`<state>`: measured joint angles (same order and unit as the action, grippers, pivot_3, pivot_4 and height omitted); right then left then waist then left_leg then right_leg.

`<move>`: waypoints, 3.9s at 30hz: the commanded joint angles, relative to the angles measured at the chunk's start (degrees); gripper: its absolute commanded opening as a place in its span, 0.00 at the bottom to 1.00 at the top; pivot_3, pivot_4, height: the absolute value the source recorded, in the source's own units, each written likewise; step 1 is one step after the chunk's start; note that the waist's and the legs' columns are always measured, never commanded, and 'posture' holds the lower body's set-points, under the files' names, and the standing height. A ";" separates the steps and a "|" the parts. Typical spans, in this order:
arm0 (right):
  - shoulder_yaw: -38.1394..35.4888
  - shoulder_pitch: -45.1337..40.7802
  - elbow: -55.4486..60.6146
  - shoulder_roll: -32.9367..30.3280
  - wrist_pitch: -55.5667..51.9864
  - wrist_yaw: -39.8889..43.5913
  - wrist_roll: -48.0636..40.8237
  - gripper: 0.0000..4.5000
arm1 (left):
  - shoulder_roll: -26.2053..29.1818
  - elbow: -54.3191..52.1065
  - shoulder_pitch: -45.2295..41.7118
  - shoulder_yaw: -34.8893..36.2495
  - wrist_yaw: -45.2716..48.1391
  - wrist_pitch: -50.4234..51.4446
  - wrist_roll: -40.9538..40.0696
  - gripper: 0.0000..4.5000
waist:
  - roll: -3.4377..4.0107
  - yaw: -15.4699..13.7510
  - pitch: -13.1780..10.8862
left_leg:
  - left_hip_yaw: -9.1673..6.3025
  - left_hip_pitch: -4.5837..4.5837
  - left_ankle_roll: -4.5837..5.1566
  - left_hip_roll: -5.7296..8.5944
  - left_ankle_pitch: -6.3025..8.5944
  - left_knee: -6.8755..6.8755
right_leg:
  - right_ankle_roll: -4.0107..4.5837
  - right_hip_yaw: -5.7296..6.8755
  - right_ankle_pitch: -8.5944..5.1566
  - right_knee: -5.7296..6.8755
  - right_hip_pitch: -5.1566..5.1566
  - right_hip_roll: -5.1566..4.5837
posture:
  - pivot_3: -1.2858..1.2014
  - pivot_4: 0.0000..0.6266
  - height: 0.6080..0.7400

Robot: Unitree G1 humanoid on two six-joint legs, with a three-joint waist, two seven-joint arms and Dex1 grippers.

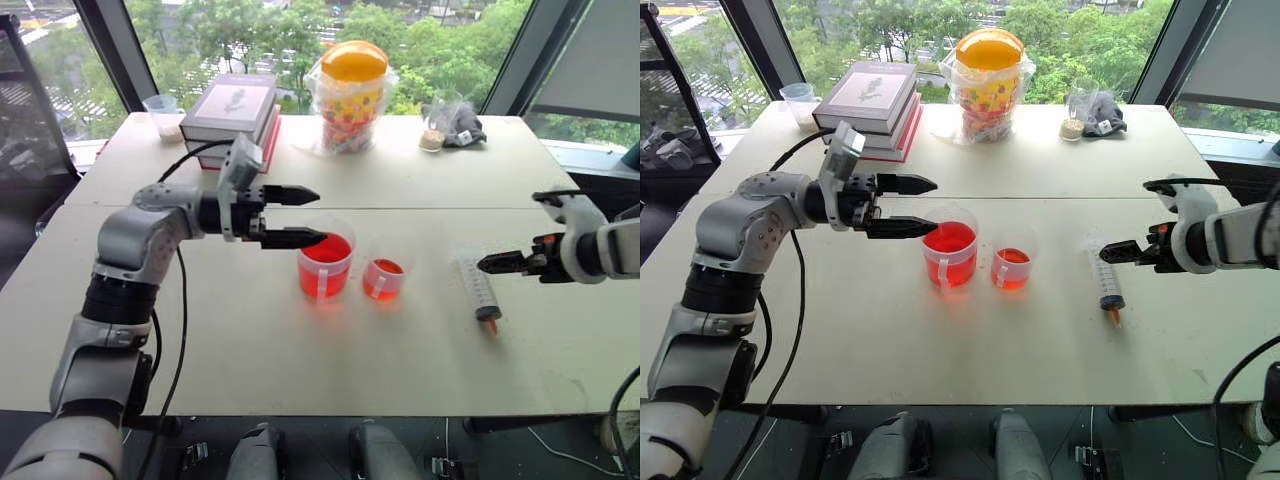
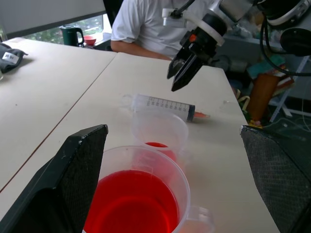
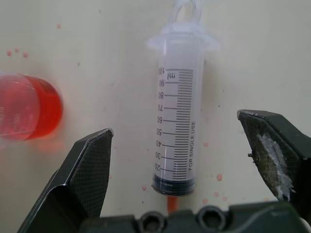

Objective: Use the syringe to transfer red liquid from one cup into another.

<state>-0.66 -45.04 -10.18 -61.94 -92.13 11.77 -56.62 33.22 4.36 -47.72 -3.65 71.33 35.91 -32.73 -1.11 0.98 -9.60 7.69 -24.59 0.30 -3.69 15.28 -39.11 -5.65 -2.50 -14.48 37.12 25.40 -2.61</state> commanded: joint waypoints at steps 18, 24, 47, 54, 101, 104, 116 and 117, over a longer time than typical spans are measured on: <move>25.25 -16.06 -26.70 12.84 14.99 25.09 32.47 1.00 | -0.22 -7.66 4.50 2.83 -4.50 0.82 -2.11 1.00 | 0.01 0.27 0.00 | 0.04 0.05 0.00 0.00 0.00 -0.03 | -0.02 0.01 0.01 0.05 -0.01 0.03 | 0.52 0.24 1.00; 27.94 -17.52 -31.06 15.17 18.15 31.23 39.19 0.50 | -0.12 -7.95 4.97 2.88 -5.14 0.60 -2.46 1.00 | 0.00 0.28 0.00 | 0.08 0.11 -0.01 0.00 -0.01 -0.08 | -0.01 0.01 0.01 0.07 -0.10 0.04 | 0.52 0.24 1.00; -23.67 -11.61 32.87 36.91 21.92 18.08 25.73 0.32 | 0.24 5.79 -5.12 1.29 0.50 -4.48 1.62 1.00 | 0.04 1.33 -0.01 | -0.01 0.10 -0.14 -0.05 -0.07 0.02 | -0.07 0.18 0.03 0.31 -0.03 0.12 | 0.52 0.24 1.00; -13.05 -2.98 35.43 49.84 41.10 17.51 25.80 0.32 | 2.09 11.62 -9.72 1.86 3.64 -6.07 3.96 1.00 | 0.03 1.30 0.00 | 0.02 0.07 -0.13 0.01 -0.07 -0.04 | -0.06 0.21 0.03 0.27 -0.08 0.03 | 0.52 0.24 1.00; 7.99 15.98 21.33 51.43 72.35 20.01 40.44 0.32 | -6.74 21.18 -19.44 2.62 4.20 -7.30 8.29 0.14 | 0.03 1.24 -0.01 | 0.00 0.08 -0.15 0.00 -0.08 -0.04 | -0.07 0.22 0.02 0.28 -0.09 0.05 | 0.52 0.24 1.00; 8.17 16.26 21.54 51.49 71.92 20.05 40.20 0.32 | -6.85 22.01 -20.57 3.36 3.54 -7.38 8.05 0.14 | 0.03 1.24 -0.01 | 0.00 0.08 -0.15 0.00 -0.08 -0.04 | -0.07 0.22 0.02 0.28 -0.09 0.05 | 0.52 0.24 1.00; 8.48 16.68 22.35 51.80 69.18 21.00 38.55 0.32 | -5.69 25.48 -24.39 4.65 3.51 -9.99 8.68 0.14 | 0.03 1.24 -0.01 | 0.00 0.08 -0.15 0.00 -0.08 -0.04 | -0.07 0.22 0.02 0.28 -0.09 0.05 | 0.52 0.24 1.00; 8.59 16.70 22.40 51.84 68.87 21.08 38.38 0.32 | -5.56 25.68 -24.58 4.63 3.58 -10.26 8.80 0.14 | 0.02 1.24 -0.01 | 0.00 0.08 -0.15 0.00 -0.08 -0.04 | -0.07 0.22 0.02 0.28 -0.09 0.05 | 0.52 0.24 1.00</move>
<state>4.93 -29.27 9.56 -10.39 -22.31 30.41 -16.93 26.38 30.65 -67.70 -3.49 77.27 28.38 -23.03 -1.09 2.22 -9.61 7.68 -24.51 0.15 -3.70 15.20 -39.15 -5.72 -2.28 -14.45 37.40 25.31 -2.55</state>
